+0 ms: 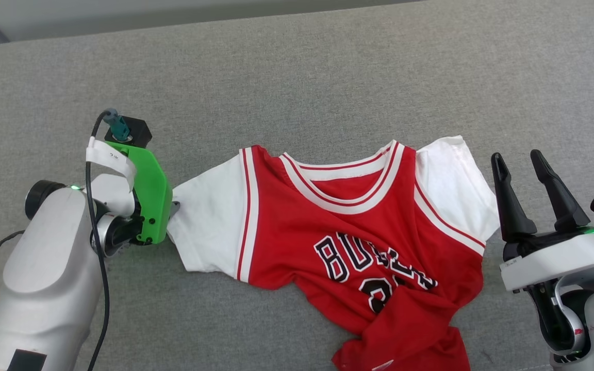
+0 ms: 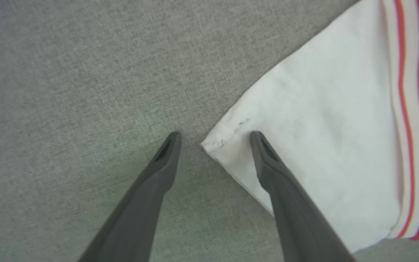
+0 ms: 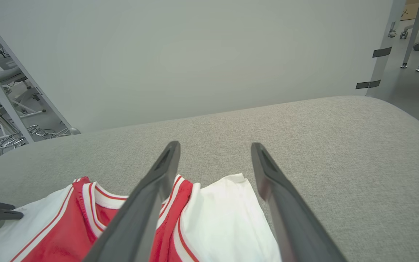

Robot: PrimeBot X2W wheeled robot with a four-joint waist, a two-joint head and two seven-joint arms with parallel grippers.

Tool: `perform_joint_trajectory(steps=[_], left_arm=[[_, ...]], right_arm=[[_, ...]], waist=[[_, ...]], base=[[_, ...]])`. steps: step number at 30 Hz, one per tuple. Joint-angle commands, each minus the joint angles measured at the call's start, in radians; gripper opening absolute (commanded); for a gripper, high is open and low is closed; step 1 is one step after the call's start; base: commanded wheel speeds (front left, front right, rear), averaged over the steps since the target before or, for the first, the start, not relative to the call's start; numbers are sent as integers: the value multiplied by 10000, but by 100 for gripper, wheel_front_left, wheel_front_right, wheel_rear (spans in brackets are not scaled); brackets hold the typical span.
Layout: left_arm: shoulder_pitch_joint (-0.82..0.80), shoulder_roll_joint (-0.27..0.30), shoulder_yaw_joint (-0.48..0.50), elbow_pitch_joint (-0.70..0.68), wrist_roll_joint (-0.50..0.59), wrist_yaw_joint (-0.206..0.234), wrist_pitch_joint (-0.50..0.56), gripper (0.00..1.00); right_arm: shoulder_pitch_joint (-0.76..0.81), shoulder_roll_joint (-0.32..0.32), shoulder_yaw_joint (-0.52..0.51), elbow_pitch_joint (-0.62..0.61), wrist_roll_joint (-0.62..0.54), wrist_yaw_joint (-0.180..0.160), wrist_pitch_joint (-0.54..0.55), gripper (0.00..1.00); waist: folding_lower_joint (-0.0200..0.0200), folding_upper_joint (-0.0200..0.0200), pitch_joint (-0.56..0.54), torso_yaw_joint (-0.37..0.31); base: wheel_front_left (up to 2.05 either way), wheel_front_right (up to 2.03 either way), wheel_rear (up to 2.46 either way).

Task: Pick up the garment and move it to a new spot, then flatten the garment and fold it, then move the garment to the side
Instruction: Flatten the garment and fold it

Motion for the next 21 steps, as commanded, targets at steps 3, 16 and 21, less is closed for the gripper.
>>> perform_joint_trajectory(steps=[3, 16, 21], left_arm=[[-234, 52, -149, 323, 106, 14, -29, 100], [90, -107, -293, 415, -412, -73, -120, 0], [255, -119, 7, -387, -635, 41, -627, 0]], right_arm=[[-242, 54, 71, -67, 3, -7, -47, 100], [-517, -240, -35, -51, -126, -7, 341, 100], [-758, -753, -317, 375, -203, -7, 1989, 100]], waist=[[0, -1, 174, -27], [0, -1, 73, 182], [0, -1, -184, 537]], base=[[0, 0, 0], [0, 0, 0], [0, 0, 0]])
